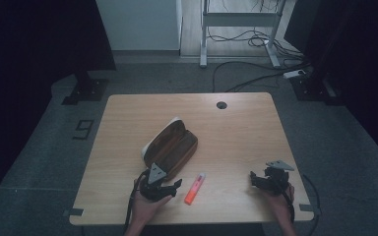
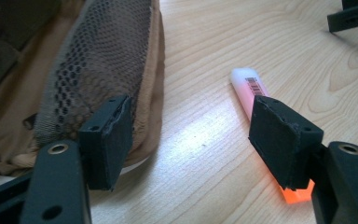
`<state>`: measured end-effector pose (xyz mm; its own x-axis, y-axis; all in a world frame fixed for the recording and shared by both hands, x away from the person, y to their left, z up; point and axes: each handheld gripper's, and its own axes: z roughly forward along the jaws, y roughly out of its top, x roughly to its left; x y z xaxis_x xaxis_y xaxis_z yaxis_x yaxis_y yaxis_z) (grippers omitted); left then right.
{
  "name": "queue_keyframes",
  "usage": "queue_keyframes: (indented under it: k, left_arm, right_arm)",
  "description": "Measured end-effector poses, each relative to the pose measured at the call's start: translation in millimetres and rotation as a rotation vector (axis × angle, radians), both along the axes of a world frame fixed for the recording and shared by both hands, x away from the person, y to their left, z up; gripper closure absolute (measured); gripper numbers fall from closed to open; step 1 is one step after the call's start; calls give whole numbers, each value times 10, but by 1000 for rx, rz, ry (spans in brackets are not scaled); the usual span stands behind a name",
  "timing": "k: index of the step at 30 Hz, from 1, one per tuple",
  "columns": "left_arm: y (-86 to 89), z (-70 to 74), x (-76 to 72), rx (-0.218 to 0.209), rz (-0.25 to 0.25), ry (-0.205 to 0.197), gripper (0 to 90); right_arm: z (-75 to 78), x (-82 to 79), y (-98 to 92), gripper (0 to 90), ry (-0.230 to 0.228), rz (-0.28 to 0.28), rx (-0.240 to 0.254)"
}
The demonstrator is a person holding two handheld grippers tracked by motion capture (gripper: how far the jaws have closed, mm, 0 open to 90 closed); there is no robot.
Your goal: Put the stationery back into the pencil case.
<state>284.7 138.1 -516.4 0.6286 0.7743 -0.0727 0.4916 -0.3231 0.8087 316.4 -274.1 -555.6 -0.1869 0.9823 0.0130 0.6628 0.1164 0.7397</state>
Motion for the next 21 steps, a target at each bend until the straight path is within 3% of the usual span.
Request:
queue_keyframes:
  k: [7,12,21]
  left_arm:
    - [-24,62,-45,-20,-15,-18,309]
    - [-95,60,-67,-24,-36,-8,308]
    - [-320,-38,-117,9,-85,16,309]
  right_arm:
    - [0,0,0,133,0,0,-1]
    - [0,0,0,133,0,0,-1]
    - [0,0,0,133,0,0,0]
